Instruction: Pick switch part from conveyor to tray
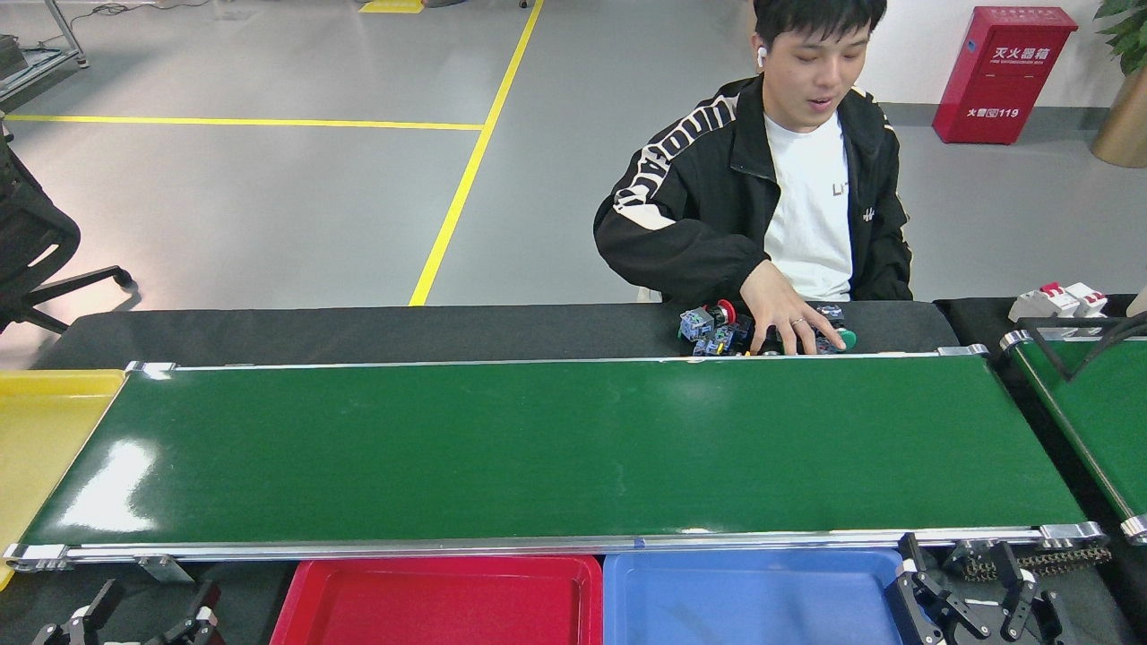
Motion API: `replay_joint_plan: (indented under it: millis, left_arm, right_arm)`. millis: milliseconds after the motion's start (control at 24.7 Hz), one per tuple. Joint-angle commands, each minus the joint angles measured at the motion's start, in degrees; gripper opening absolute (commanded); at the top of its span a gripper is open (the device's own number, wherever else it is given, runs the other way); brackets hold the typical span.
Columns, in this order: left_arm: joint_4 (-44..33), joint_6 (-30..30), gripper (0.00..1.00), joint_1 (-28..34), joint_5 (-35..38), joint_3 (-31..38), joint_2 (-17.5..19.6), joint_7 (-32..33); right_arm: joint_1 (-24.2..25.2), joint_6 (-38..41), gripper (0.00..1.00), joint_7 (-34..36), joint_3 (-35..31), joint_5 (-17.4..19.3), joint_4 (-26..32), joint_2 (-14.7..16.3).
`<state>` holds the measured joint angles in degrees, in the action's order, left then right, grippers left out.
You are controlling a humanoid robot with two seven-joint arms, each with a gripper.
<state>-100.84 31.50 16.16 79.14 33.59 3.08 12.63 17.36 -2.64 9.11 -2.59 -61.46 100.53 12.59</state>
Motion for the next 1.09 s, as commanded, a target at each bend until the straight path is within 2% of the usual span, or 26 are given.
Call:
replay_joint_plan:
  millis: [0,81,364,526,607,648,1052]
  left_arm:
    - [-0.2,0.4,1.0,-0.3,-0.2,0.9,0.8,-0.9]
    - [-0.2,0.8,1.0,0.4,0.4,0.5,2.8,-5.5]
    - [0.0,2.3,1.0,0.6,-2.1,1.1,4.0,-5.7]
    - [0.6,2.5,1.0,0.8,-5.6,0.9,3.2,-2.6]
    - [0.5,2.4,1.0,0.7,-5.7,0.9,3.0,2.9]
    - [0.5,2.4,1.0,0.6,-5.7,1.0,2.9,3.6]
    - [0.2,2.7,1.0,0.4,-5.7,1.6,3.9,2.4]
  right_arm:
    - [-0.8,0.3,0.99,-0.6,-0.1,-0.1,0.8,0.1]
    - [-1.0,0.4,0.99,-0.8,-0.1,-0.1,0.8,0.0]
    - [-1.1,0.8,0.99,-1.0,-0.1,-0.1,0.8,0.3]
    - [-1.2,1.1,0.99,-2.8,-0.1,-0.1,0.8,-0.4]
    - [-1.3,1.1,0.99,-4.0,-0.1,-0.1,0.8,-1.4]
    - [-1.4,1.1,0.99,-4.0,-0.1,-0.1,0.8,-1.7]
    - [-1.7,1.7,0.99,-3.9,-0.1,-0.2,0.9,-1.5]
